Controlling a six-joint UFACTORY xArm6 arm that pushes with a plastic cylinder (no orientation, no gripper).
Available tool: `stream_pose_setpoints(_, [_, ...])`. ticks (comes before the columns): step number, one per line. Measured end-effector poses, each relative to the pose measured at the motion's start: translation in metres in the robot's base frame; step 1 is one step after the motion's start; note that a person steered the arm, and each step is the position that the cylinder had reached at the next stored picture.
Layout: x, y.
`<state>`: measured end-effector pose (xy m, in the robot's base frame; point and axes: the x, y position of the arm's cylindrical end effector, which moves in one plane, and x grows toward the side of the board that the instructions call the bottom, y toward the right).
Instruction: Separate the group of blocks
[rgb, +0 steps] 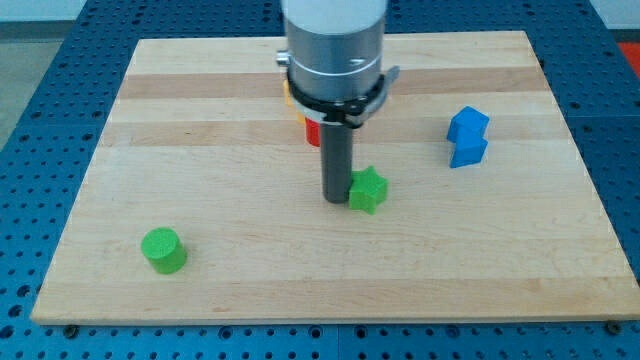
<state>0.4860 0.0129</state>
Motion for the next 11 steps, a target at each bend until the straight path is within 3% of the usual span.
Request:
stream_pose_setpoints(3, [-0.001, 0.100])
stream_pose_setpoints(4, [0.011, 0.089])
stream_pose_setpoints(5, [0.055, 0.079])
stream_pose_setpoints(6, [0.066, 0.107])
stream_pose_setpoints(7, [0.061, 0.132])
stream_pose_setpoints(9, [0.050, 0.117])
stream_pose_setpoints(11, [0.009, 0.116])
